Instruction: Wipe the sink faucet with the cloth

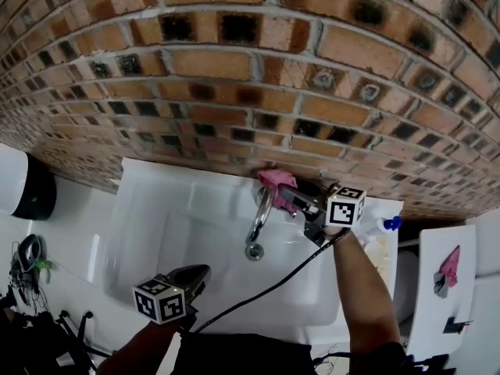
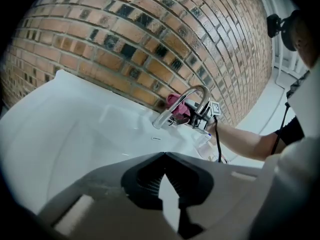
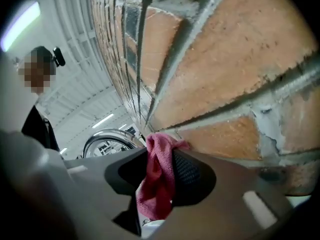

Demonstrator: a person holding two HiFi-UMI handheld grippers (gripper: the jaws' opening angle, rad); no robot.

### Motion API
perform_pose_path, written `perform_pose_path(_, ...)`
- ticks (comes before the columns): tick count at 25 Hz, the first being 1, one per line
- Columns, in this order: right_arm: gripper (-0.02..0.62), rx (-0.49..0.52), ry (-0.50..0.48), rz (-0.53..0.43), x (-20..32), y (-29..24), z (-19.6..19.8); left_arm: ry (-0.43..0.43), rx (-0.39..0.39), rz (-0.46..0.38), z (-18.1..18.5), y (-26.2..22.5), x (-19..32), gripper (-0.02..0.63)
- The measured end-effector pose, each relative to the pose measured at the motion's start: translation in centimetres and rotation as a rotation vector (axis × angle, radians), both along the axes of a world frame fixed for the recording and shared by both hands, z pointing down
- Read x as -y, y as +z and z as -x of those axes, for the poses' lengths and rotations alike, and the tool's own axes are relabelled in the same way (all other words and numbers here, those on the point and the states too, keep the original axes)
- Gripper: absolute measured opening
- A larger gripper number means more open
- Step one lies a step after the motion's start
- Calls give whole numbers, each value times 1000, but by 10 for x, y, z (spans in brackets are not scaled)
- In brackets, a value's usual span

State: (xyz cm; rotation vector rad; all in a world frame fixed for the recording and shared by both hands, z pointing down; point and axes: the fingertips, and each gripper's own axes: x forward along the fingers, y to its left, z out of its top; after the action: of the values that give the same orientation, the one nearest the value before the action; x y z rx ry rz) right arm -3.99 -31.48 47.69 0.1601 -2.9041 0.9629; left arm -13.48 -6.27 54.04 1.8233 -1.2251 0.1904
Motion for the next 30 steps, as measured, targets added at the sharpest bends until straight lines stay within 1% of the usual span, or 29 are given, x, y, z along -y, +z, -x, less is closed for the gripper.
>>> perform_pose_path(2,143,43,-20,23,0,-5,1,1,-5,12,0,3,0,6)
perform_pose_path(4,143,75,-37,26,-1,-13,2,2,-15,18,0,5,1,6)
perform_pose_path(7,143,71,-52,-4,-3,-26,3,9,-22,13,-3,5,2,6)
perform_pose_path(12,143,-1,-64,-77,-8,-45,3,37,-22,-9,-9,1,1,6)
perform_pose_path(16,143,-65,-67,-169,-19,-68,5,42,-31,-36,-10,-7,-9,6)
perform_pose_path(23,143,-141,-51,-301,-43,-101,13,68,-51,-98,-14,-22,-21,6)
perform_pose_path(27,143,-218,-32,-386,-57,-108,17,80,-58,-108,-12,-21,-34,6)
perform_pose_path(30,143,-287,8,-480,-69,-111,18,91,-64,-109,-11,-20,-45,6)
